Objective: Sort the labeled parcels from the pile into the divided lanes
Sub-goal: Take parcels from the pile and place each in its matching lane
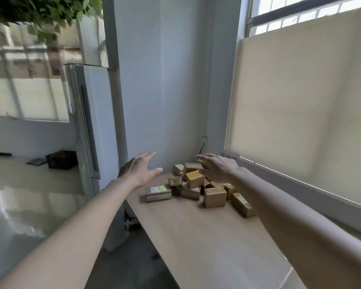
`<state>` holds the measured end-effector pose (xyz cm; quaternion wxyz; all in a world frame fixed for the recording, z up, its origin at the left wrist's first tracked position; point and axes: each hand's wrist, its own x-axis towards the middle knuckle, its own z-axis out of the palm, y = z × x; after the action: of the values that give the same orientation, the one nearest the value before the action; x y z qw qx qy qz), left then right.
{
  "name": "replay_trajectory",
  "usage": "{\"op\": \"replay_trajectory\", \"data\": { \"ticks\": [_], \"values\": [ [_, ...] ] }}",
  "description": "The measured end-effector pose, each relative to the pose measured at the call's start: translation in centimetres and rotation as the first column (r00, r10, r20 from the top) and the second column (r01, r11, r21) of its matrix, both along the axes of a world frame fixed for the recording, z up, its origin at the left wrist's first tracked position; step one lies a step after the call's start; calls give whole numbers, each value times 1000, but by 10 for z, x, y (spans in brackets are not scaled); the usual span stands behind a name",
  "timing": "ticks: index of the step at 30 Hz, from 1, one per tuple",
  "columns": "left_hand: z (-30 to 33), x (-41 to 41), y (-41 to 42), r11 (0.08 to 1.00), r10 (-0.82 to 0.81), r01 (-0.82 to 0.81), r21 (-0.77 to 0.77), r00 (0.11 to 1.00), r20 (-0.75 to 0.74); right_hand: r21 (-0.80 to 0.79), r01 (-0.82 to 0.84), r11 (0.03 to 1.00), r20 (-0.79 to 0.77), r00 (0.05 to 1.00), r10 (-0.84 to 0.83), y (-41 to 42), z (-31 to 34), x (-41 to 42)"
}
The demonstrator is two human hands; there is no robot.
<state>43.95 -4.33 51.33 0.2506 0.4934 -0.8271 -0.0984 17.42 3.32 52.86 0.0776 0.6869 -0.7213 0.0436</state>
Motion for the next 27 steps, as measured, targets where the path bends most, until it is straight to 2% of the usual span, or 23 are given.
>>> {"op": "replay_trajectory", "data": {
  "ticks": [7,15,27],
  "values": [
    [-20,3,-111,999,52,-53,12,996,76,15,-25,1000,19,1000,25,-117,-22,7],
    [-32,-41,-259,998,28,-36,48,986,167,61,21,998,67,997,-25,-262,-46,-44],
    [-67,-76,-414,993,-62,47,111,988,139,110,65,992,75,994,-74,-398,-78,-75]
  ]
}}
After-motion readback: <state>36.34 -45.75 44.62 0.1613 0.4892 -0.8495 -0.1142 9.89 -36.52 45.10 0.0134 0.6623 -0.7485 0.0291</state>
